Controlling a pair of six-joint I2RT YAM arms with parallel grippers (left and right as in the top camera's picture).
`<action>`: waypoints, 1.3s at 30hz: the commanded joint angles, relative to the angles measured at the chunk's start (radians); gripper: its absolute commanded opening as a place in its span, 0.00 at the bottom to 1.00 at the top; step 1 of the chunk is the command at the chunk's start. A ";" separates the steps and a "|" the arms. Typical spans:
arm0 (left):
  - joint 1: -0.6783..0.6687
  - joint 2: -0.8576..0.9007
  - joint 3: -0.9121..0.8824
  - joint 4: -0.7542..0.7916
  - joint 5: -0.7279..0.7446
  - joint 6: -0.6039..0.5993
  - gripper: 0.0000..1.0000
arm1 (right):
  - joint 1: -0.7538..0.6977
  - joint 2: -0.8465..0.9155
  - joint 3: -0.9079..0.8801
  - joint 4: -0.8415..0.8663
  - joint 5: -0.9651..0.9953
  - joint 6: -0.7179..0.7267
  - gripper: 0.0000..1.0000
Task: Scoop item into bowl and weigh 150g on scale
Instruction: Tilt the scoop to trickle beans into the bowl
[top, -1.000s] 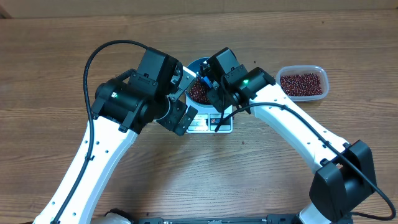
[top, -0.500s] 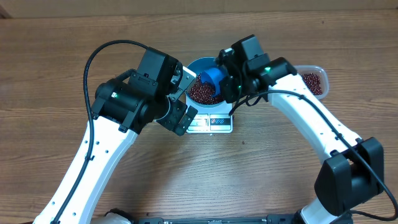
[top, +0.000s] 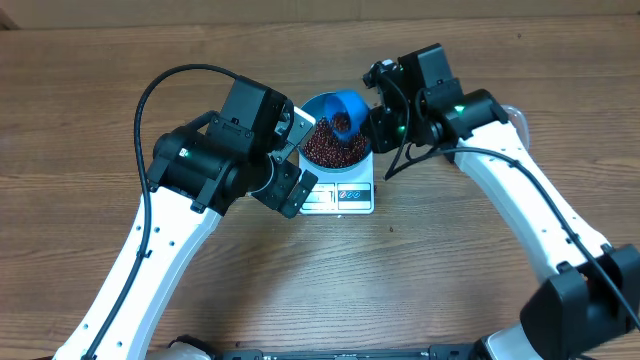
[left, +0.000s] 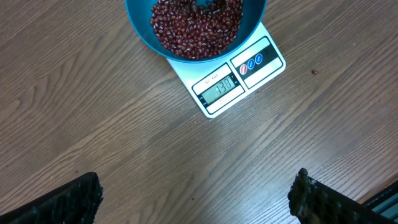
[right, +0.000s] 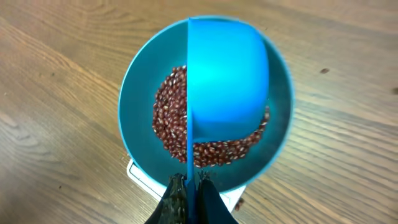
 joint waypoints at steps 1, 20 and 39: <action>0.004 -0.003 -0.002 0.000 0.011 0.016 0.99 | 0.010 -0.076 0.033 0.009 0.085 0.005 0.04; 0.004 -0.003 -0.002 0.000 0.011 0.016 1.00 | 0.135 -0.108 0.032 -0.033 0.304 -0.084 0.04; 0.004 -0.003 -0.002 0.000 0.011 0.016 1.00 | 0.135 -0.108 0.032 -0.044 0.304 -0.084 0.04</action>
